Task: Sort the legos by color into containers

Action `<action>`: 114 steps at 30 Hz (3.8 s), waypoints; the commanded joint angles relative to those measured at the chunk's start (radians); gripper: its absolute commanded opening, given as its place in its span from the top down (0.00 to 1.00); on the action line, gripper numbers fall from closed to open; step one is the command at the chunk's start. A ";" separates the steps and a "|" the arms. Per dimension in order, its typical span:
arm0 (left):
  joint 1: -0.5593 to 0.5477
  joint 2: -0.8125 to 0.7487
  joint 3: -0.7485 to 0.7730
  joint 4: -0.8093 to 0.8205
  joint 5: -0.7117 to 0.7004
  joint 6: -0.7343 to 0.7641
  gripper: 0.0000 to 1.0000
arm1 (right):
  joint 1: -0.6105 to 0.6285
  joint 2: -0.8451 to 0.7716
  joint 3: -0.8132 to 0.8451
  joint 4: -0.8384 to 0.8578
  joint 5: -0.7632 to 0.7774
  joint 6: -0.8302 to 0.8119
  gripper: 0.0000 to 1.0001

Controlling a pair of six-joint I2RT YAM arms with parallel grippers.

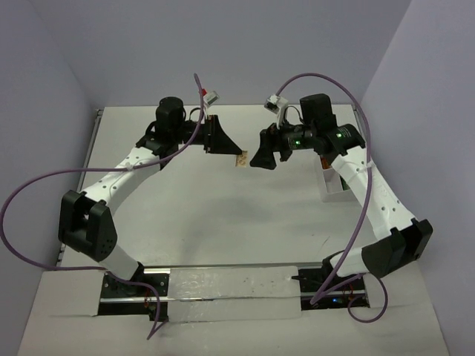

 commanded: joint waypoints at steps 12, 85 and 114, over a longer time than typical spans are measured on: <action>-0.005 -0.001 0.151 -0.355 -0.555 0.032 1.00 | 0.110 0.042 0.055 0.138 0.148 0.287 0.08; 0.032 -0.045 0.102 -0.371 -0.556 0.025 0.01 | 0.182 0.096 0.080 0.108 0.543 0.185 1.00; 0.096 -0.004 0.260 -0.606 -0.681 0.348 0.01 | -0.290 0.190 -0.139 -0.293 0.950 -0.365 0.99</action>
